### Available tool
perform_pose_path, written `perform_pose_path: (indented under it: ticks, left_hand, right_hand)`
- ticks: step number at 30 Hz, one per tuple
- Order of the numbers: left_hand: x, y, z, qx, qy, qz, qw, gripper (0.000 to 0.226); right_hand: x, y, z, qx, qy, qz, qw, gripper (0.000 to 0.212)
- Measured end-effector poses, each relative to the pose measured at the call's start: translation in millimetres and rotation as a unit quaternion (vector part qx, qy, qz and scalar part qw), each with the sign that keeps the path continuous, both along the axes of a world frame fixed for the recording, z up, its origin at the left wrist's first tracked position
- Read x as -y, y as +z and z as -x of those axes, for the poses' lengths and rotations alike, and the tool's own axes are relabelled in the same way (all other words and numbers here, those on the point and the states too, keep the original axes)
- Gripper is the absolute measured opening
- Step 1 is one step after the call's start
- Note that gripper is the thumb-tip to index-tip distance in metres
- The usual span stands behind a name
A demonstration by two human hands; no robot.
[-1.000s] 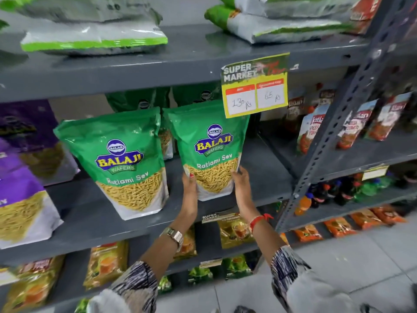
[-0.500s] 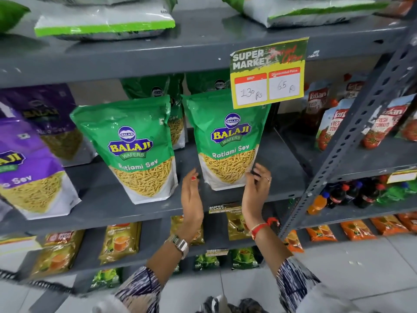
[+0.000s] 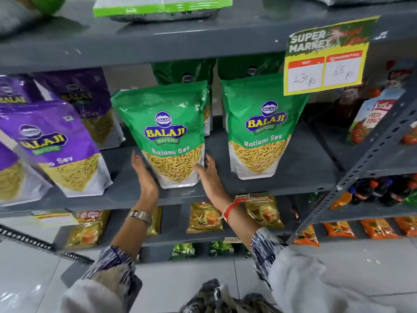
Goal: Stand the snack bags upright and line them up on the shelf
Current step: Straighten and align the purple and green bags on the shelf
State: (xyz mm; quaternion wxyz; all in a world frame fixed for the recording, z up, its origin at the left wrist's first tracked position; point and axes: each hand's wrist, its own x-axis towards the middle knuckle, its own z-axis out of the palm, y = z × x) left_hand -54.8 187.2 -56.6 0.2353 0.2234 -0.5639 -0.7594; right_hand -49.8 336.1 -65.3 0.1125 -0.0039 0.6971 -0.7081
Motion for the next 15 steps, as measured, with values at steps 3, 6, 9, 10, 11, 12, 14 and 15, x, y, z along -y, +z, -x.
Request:
perform_pose_path:
  ticks: [3, 6, 9, 10, 11, 12, 14, 15]
  left_hand:
    - [-4.1, -1.3, -3.6, -0.003, -0.104, 0.003, 0.995, 0.05]
    - [-1.4, -14.2, -1.9, -0.006, -0.127, 0.016, 0.992, 0.046]
    - [0.4, -20.6, 1.7, 0.018, -0.148, 0.028, 0.988, 0.043]
    - [-0.8, -21.9, 2.5, 0.017, -0.153, 0.029, 0.988, 0.043]
    - [-3.2, -20.7, 2.5, 0.014, -0.158, 0.025, 0.987, 0.043]
    - [-5.8, -19.5, 3.3, 0.009, -0.162, 0.019, 0.987, 0.043]
    - [-10.9, -18.1, 5.8, 0.009, -0.171, 0.006, 0.985, 0.047]
    - [-13.0, -17.2, 6.2, 0.012, -0.176, 0.004, 0.984, 0.048]
  right_hand:
    - [8.0, 4.6, 1.5, 0.014, -0.021, 0.005, 1.0, 0.086]
    - [8.3, 2.4, 3.3, 0.016, -0.049, 0.019, 0.998, 0.083]
    - [5.1, -3.5, 3.5, 0.019, -0.08, 0.035, 0.996, 0.084]
    - [3.6, -3.7, 2.7, 0.017, -0.089, 0.038, 0.995, 0.083]
    - [1.6, -3.2, 2.1, 0.014, -0.096, 0.04, 0.994, 0.081]
    - [-0.4, -3.3, 2.0, 0.012, -0.101, 0.038, 0.994, 0.079]
    - [-5.7, -2.3, 2.7, 0.008, -0.106, 0.03, 0.994, 0.077]
    - [-8.2, -2.5, 4.0, 0.006, -0.106, 0.026, 0.994, 0.076]
